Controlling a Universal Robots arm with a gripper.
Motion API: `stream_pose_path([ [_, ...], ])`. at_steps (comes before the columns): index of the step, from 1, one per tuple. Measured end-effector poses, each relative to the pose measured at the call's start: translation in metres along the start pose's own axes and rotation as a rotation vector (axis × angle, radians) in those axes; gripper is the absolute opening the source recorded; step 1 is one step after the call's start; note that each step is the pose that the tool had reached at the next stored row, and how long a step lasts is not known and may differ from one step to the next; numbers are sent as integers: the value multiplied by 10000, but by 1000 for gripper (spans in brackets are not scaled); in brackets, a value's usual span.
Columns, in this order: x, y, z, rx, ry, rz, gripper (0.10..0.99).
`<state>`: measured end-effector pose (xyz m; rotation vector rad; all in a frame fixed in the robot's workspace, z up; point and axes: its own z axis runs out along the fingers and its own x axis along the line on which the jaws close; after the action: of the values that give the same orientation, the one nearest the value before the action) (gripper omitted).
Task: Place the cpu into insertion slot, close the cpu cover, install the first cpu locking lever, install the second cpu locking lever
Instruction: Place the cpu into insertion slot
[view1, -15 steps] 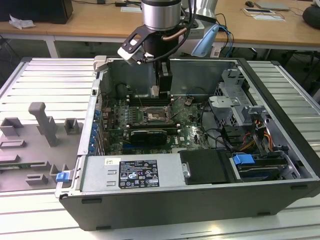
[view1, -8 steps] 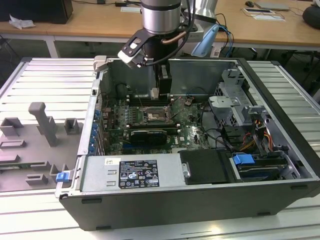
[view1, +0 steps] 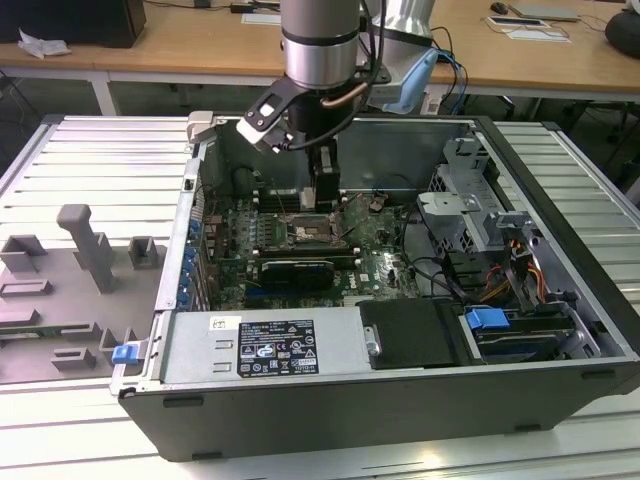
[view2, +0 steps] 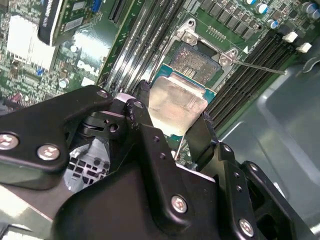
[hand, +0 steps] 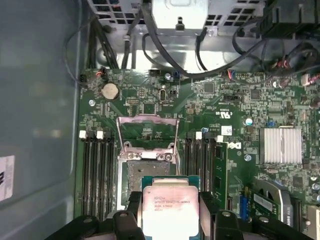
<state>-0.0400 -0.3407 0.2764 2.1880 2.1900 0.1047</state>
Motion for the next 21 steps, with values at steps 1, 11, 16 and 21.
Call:
stream_pose_path([
  [1,1,-4,40,0,0,3,541],
  [11,0,-20,211,2,8,-96,541],
  [16,0,-22,242,1,9,-96,541],
  [21,-1,-23,260,1,10,-96,541],
])
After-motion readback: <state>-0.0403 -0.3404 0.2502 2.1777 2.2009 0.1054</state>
